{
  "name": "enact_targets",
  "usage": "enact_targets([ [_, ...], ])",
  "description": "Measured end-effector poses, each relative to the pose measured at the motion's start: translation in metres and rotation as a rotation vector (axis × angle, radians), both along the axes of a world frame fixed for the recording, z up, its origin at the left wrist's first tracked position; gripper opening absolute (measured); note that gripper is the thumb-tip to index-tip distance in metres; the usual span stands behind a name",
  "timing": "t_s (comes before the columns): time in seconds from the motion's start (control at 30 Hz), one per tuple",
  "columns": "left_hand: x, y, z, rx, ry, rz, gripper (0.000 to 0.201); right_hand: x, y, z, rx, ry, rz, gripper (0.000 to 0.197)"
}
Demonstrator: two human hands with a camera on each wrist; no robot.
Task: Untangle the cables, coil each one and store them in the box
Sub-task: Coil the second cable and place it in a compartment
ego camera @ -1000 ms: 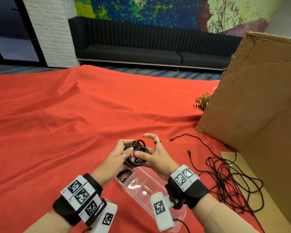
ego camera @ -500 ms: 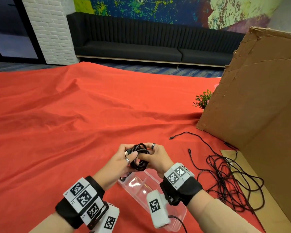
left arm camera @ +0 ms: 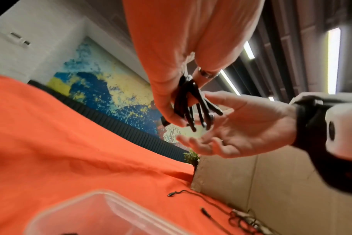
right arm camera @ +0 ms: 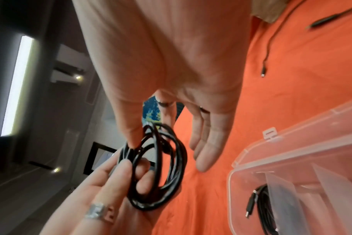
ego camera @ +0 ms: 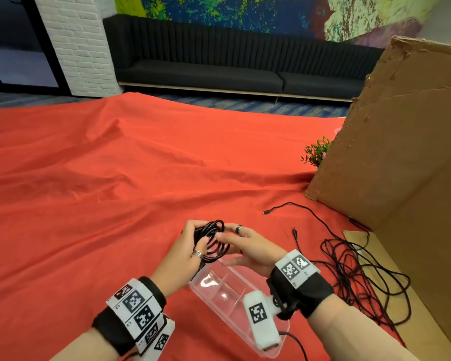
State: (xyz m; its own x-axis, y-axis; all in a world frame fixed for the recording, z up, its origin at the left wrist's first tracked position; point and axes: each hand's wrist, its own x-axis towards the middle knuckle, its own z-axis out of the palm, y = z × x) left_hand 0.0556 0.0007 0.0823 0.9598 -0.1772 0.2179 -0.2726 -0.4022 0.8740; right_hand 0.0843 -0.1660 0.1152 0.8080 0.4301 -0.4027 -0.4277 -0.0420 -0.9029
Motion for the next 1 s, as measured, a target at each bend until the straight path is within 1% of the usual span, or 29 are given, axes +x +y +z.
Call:
enact_targets([
  [0.03, 0.000, 0.001, -0.001, 0.053, -0.046, 0.000, 0.020, -0.001, -0.002, -0.002, -0.021, 0.035, -0.020, 0.015],
  [0.1, 0.000, 0.002, -0.004, 0.141, -0.083, -0.013, 0.027, -0.002, -0.005, -0.007, -0.059, 0.097, -0.109, 0.018],
  [0.17, 0.002, 0.006, -0.011, 0.256, -0.142, -0.060, 0.031, -0.004, -0.006, -0.009, -0.007, 0.198, -0.146, 0.023],
  [0.27, 0.005, 0.010, -0.019, 0.474, -0.344, -0.157, 0.049, -0.004, -0.006, -0.007, 0.107, 0.313, -0.128, 0.034],
  [0.37, 0.006, 0.006, -0.021, 0.649, -0.633, -0.186, 0.071, 0.000, -0.005, -0.003, 0.169, 0.319, -0.098, 0.038],
  [0.43, 0.006, 0.003, -0.021, 0.716, -0.705, -0.195, 0.076, 0.002, -0.004, -0.001, 0.190, 0.306, -0.096, 0.035],
  [0.5, 0.007, 0.002, -0.024, 0.737, -0.744, -0.183, 0.071, 0.003, -0.003, -0.003, 0.189, 0.273, -0.117, 0.030],
  [0.53, 0.007, 0.001, -0.025, 0.750, -0.780, -0.169, 0.064, 0.003, -0.002, -0.004, 0.190, 0.252, -0.131, 0.028],
  [0.6, 0.008, -0.001, -0.024, 0.775, -0.844, -0.142, 0.044, 0.004, -0.001, -0.007, 0.188, 0.204, -0.154, 0.024],
  [0.63, 0.008, -0.002, -0.024, 0.782, -0.850, -0.133, 0.040, 0.004, 0.000, -0.009, 0.183, 0.175, -0.162, 0.023],
  [0.73, 0.009, -0.002, -0.025, 0.821, -0.861, -0.123, 0.037, 0.002, 0.003, -0.014, 0.156, 0.070, -0.175, 0.021],
  [0.83, 0.008, -0.004, -0.026, 0.850, -0.882, -0.119, 0.033, 0.000, 0.008, -0.020, 0.126, -0.022, -0.229, 0.014],
  [0.93, 0.008, -0.007, -0.030, 0.822, -0.868, -0.146, 0.030, 0.003, 0.012, -0.031, 0.053, -0.087, -0.291, 0.016],
  [1.0, 0.010, -0.006, -0.037, 0.774, -0.843, -0.180, 0.033, 0.004, 0.011, -0.038, 0.011, -0.121, -0.302, 0.013],
])
